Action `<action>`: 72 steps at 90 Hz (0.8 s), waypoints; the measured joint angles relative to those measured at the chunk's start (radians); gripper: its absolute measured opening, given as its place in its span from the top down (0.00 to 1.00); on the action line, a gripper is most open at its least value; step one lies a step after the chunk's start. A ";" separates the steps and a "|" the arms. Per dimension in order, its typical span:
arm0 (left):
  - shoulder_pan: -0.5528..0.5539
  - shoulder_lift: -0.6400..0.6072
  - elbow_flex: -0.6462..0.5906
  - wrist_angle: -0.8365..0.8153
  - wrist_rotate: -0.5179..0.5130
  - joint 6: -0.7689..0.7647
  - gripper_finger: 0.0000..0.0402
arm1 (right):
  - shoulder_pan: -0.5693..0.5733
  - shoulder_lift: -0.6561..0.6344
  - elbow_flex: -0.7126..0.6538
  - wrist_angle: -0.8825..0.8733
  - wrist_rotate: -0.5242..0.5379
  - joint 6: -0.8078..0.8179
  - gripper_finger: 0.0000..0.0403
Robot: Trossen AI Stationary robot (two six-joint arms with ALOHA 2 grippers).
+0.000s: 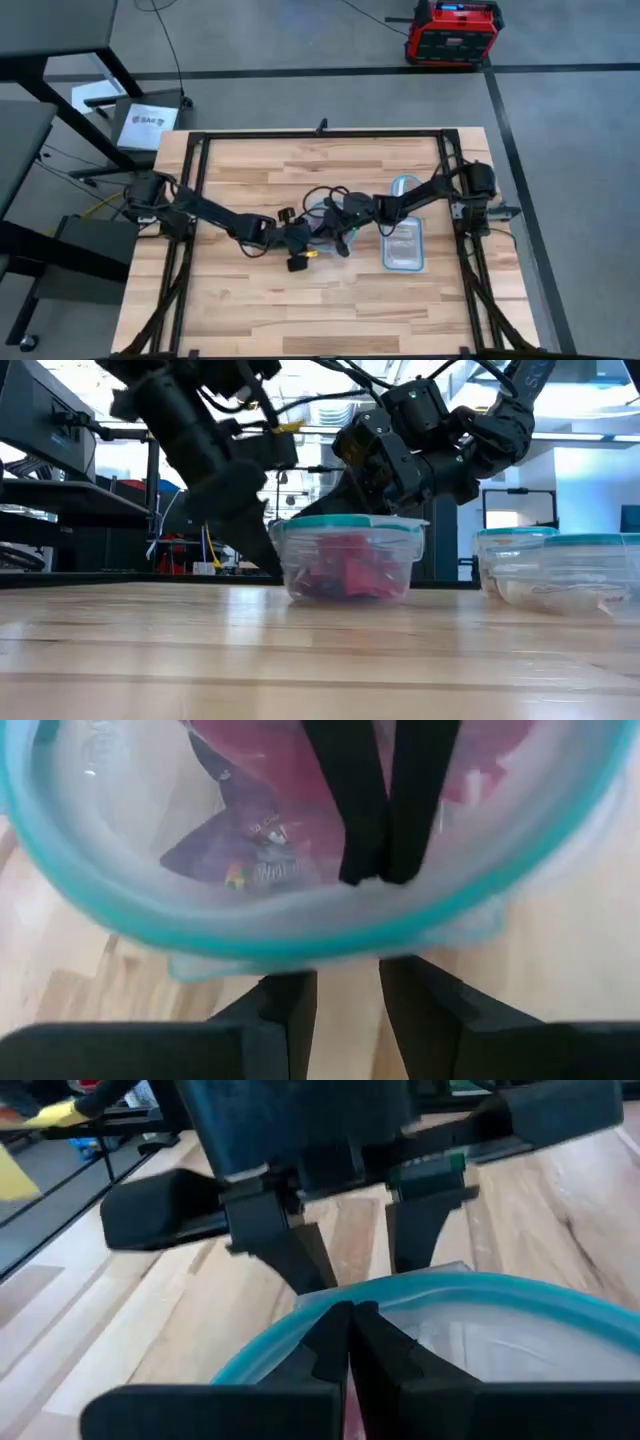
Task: Sort candy
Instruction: Close the big circular transparent bin
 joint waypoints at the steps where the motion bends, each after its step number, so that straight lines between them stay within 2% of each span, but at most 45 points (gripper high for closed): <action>1: -0.003 -0.005 0.001 -0.010 -0.001 -0.002 0.76 | 0.000 -0.002 0.000 -0.002 0.000 0.001 1.00; 11: -0.029 -0.055 0.007 -0.093 -0.017 -0.012 0.76 | 0.001 -0.041 -0.002 -0.039 -0.001 0.002 1.00; 29: -0.057 -0.166 0.006 -0.158 -0.024 -0.005 0.76 | 0.009 -0.214 -0.008 -0.252 0.027 0.019 1.00; 39: -0.055 -0.238 0.006 -0.148 -0.029 0.027 0.76 | 0.022 -0.323 -0.006 -0.388 0.090 0.025 1.00; 50: -0.025 -0.297 0.005 -0.095 -0.025 0.084 0.76 | 0.063 -0.420 -0.007 -0.503 0.188 0.114 1.00; 54: 0.004 -0.306 0.005 -0.063 0.035 0.110 0.76 | 0.088 -0.452 -0.006 -0.553 0.252 0.168 1.00; 64: 0.118 -0.266 0.023 -0.026 0.296 0.152 0.76 | 0.171 -0.473 -0.005 -0.652 0.501 0.350 1.00; 72: 0.196 -0.199 0.038 -0.016 0.336 0.217 0.76 | 0.225 -0.451 -0.007 -0.657 0.612 0.441 1.00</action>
